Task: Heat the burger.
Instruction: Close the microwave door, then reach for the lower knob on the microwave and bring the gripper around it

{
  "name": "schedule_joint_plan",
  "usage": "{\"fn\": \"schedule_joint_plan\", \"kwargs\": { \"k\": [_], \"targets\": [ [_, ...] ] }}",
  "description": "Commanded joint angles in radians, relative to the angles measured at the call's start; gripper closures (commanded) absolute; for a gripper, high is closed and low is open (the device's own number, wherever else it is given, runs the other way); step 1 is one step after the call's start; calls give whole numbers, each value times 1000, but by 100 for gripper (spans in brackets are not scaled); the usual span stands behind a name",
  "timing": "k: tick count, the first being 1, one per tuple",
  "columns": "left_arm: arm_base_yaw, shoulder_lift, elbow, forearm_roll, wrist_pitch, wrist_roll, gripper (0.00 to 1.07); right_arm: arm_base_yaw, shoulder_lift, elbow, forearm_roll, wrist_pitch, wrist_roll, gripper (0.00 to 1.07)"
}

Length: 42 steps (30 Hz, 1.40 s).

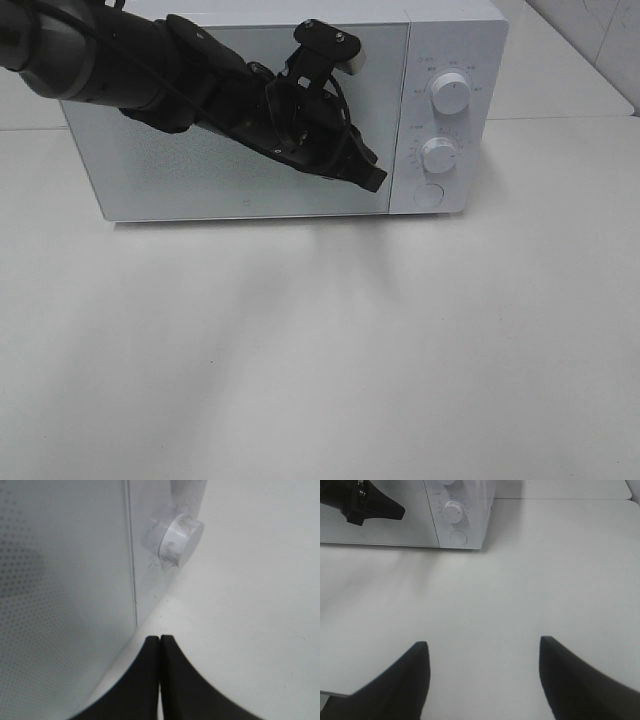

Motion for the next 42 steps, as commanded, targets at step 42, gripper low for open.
{"fn": "schedule_joint_plan", "kwargs": {
  "k": [42],
  "targets": [
    [229,-412,52,946,933,-1307,106,-4,-24,3,0,-14,-2,47]
  ]
}}
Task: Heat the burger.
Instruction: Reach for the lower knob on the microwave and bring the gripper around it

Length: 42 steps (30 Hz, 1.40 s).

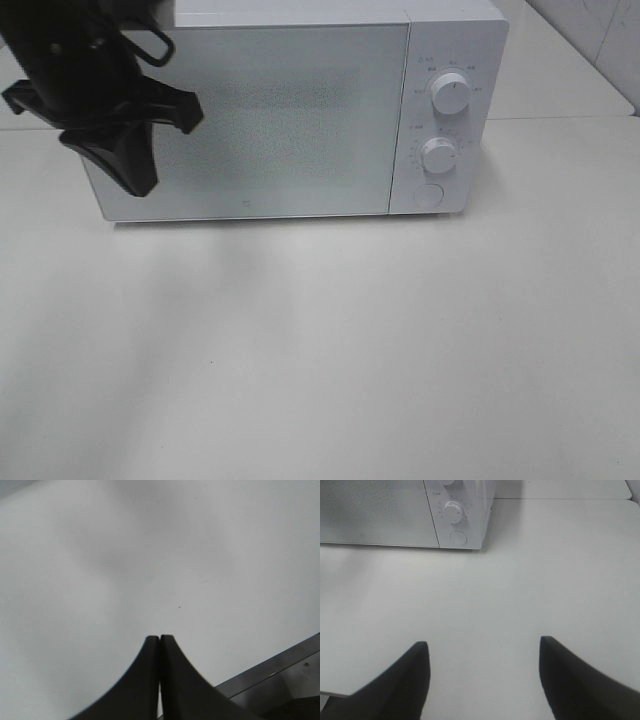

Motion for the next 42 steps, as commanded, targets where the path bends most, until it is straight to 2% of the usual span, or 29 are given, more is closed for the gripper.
{"fn": "schedule_joint_plan", "kwargs": {
  "k": [1,2,3,4,5,6,7,9,10,11,12,13,14,15,18,19,20,24,25,27,28,29,30,31,32,35,36,39,42],
  "targets": [
    [57,-71,54,4,77,-32,106,-4,-24,3,0,-13,-2,47],
    [95,-124,97,17,77,-46,106,-4,-24,3,0,-13,-2,47],
    [95,-124,97,17,77,-46,106,-4,-24,3,0,-13,-2,47],
    [127,-188,150,39,77,-64,106,-4,-24,3,0,-13,-2,47],
    [127,-188,150,39,77,-64,106,-4,-24,3,0,-13,-2,47],
    [157,-254,207,70,77,-89,106,-4,-24,3,0,-13,-2,47],
    [157,-254,207,70,77,-89,106,-4,-24,3,0,-13,-2,47],
    [188,-364,303,122,77,-119,106,-4,-24,3,0,-13,-2,47],
    [188,-364,303,122,77,-119,106,-4,-24,3,0,-13,-2,47],
    [195,-449,365,155,77,-137,106,-4,-24,3,0,-13,-2,47],
    [195,-449,365,155,77,-137,106,-4,-24,3,0,-13,-2,47],
    [196,-529,431,171,76,-149,106,-4,-24,3,0,-13,-2,47],
    [196,-529,431,171,76,-149,106,-4,-24,3,0,-13,-2,47],
    [196,-618,491,171,75,-152,106,-4,-24,3,0,-13,-2,47],
    [196,-700,540,171,75,-152,106,-4,-24,3,0,-13,-2,47],
    [196,-792,581,171,75,-152,106,-4,-24,3,0,-13,-2,47],
    [196,-792,581,171,75,-152,106,-4,-24,3,0,-13,-2,47],
    [196,-1016,656,162,75,-152,106,-4,-24,3,0,-13,-2,47],
    [196,-1016,656,162,75,-152,106,-4,-24,3,0,-13,-2,47],
    [196,-1160,679,158,75,-152,106,-4,-24,3,0,-13,-2,47],
    [196,-1160,679,158,75,-152,106,-4,-24,3,0,-13,-2,47],
    [196,-1262,695,158,75,-151,106,-4,-24,3,0,-13,-2,47],
    [196,-1262,695,158,75,-151,106,-4,-24,3,0,-13,-2,47],
    [196,-1352,711,157,75,-147,106,-4,-24,3,0,-13,-2,47],
    [196,-1352,711,157,75,-147,106,-4,-24,3,0,-13,-2,47],
    [196,-1524,740,157,74,-143,106,-4,-24,3,0,-13,-2,47],
    [196,-1604,759,157,74,-131,106,-4,-24,3,0,-13,-2,47],
    [196,-1634,769,157,74,-118,106,-4,-24,3,0,-13,-2,47],
    [196,-1747,806,157,74,-74,106,-4,-24,3,0,-13,-2,47]
  ]
}}
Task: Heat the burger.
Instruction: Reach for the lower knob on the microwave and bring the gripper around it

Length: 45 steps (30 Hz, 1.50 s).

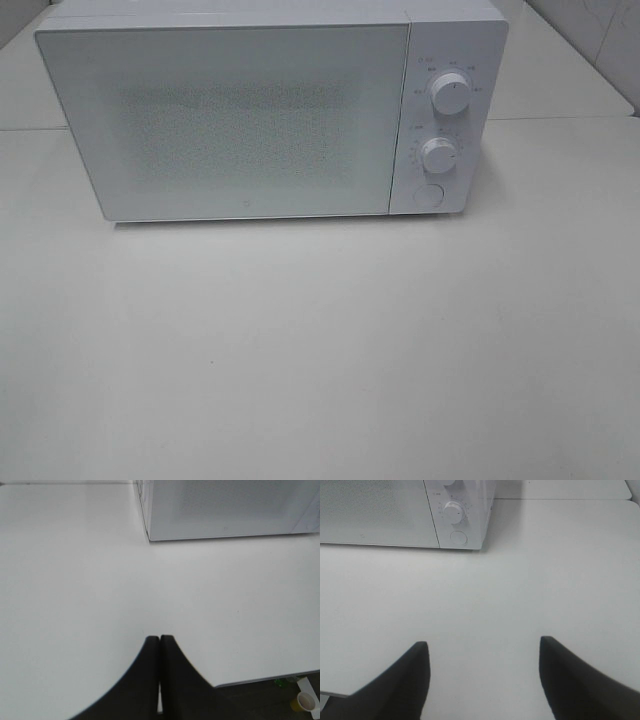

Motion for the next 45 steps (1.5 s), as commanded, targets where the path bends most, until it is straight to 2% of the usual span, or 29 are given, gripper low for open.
{"fn": "schedule_joint_plan", "kwargs": {
  "k": [1,4,9,15,16,17,19,23,25,45],
  "targets": [
    [4,-125,51,-6,58,54,106,-4,-24,3,0,-13,-2,47],
    [4,-119,60,-6,59,62,106,-4,-24,3,0,-13,-2,47],
    [4,-105,141,-43,2,128,106,-4,-24,3,0,-13,-2,47],
    [4,-104,155,-51,-70,147,106,-4,-24,3,0,-13,-2,47],
    [4,-104,157,-67,-93,170,106,-4,-24,3,0,-13,-2,47],
    [4,-104,157,-67,-93,170,106,-4,-24,3,0,-13,-2,47],
    [4,-104,159,-122,-104,239,106,-4,-24,3,0,-13,-2,47],
    [4,-103,169,-144,-129,266,106,-4,-24,3,0,-13,-2,47],
    [4,-103,194,-155,-177,269,106,-4,-24,3,0,-13,-2,47],
    [4,-102,195,-152,-177,269,106,-4,-24,3,0,-13,-2,47]
  ]
}}
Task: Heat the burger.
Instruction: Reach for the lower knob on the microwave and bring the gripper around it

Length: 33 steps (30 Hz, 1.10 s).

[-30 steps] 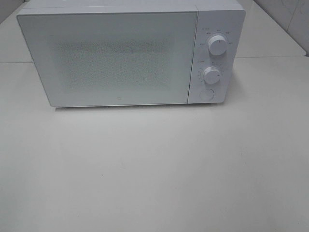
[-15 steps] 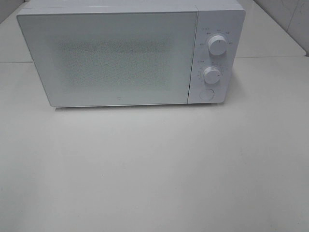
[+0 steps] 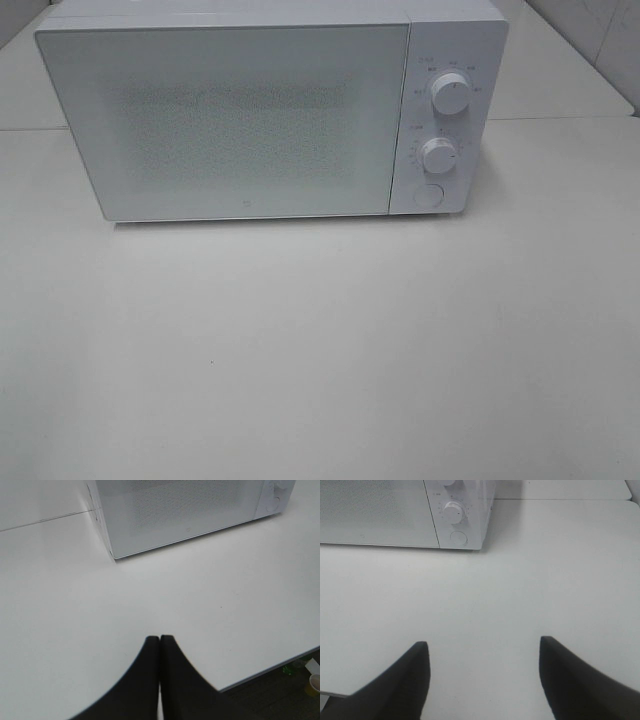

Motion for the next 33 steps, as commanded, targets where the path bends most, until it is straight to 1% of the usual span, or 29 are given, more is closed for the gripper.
{"fn": "schedule_joint_plan", "kwargs": {
  "k": [1,7,9,10,11,12,13,15,18,19,20,21,22,24,25,26,29,30,31,33],
  "targets": [
    [4,-8,3,-9,-13,2,106,-4,-24,3,0,-13,-2,47],
    [4,-8,3,-11,-13,1,106,-4,-24,-1,0,-18,-2,47],
    [4,-8,3,-11,-13,1,106,-4,-22,-17,0,-42,5,47],
    [4,-8,3,-11,-13,1,106,-4,-8,-28,0,-85,5,47],
    [4,-8,3,-11,-13,1,106,-4,-8,-28,0,-85,5,47],
    [4,-8,3,-11,-13,1,106,-4,11,-26,0,-146,5,47],
    [4,-8,3,-11,-13,1,106,-4,11,-26,0,-146,5,47],
    [4,-8,3,-11,-13,1,106,-4,78,-4,0,-276,5,47],
    [4,-8,3,-11,-13,1,106,-4,99,3,0,-314,5,47],
    [4,-8,3,-11,-13,1,106,-4,143,15,0,-382,5,47],
    [4,-8,3,-11,-13,1,106,-4,143,15,0,-382,5,47],
    [4,-8,3,-11,-13,1,106,-4,190,26,0,-449,5,47],
    [4,-8,3,-11,-13,1,106,-4,190,26,0,-449,5,47],
    [4,-8,3,-11,-13,1,106,-4,306,43,0,-555,5,47],
    [4,-8,3,-11,-13,1,106,-4,306,43,0,-555,5,47],
    [4,-8,3,-11,-13,1,106,-4,361,49,0,-596,5,47],
    [4,-8,3,-11,-13,1,106,-4,386,49,0,-617,5,47],
    [4,-8,3,-11,-13,1,106,-4,446,49,0,-655,5,47],
    [4,-8,3,-11,-13,1,106,-4,446,49,0,-655,5,47],
    [4,-8,3,-11,-13,1,106,-4,552,49,0,-736,5,47]
  ]
}}
